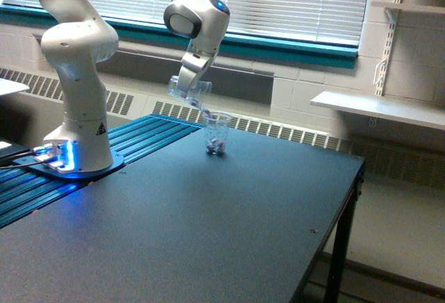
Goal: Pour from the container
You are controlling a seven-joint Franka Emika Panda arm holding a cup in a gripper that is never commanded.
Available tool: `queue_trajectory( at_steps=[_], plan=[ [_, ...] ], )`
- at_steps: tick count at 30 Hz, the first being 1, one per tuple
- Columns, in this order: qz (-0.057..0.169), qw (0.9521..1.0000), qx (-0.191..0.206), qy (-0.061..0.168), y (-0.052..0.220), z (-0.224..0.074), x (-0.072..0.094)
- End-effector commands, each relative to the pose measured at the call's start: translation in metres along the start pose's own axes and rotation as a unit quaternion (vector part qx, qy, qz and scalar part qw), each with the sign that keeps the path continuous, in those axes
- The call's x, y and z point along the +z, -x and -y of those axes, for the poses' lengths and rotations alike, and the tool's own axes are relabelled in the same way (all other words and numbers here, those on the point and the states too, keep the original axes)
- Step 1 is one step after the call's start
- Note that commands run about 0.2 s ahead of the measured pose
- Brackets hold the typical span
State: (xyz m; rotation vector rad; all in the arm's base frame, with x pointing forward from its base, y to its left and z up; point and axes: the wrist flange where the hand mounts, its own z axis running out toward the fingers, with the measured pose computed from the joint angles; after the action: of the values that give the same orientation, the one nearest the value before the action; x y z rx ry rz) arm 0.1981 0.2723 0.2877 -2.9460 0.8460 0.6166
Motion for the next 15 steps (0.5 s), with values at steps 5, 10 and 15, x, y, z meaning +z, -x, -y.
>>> queue_trajectory(
  at_steps=[5,10,15],
  plan=[
    [0.005,1.0,0.004,-0.003,-0.004,0.009,-0.004],
    [-0.008,0.9999,0.004,0.004,-0.005,0.012,-0.005],
    [-0.014,0.9998,0.014,-0.006,-0.008,0.016,-0.009]
  ],
)
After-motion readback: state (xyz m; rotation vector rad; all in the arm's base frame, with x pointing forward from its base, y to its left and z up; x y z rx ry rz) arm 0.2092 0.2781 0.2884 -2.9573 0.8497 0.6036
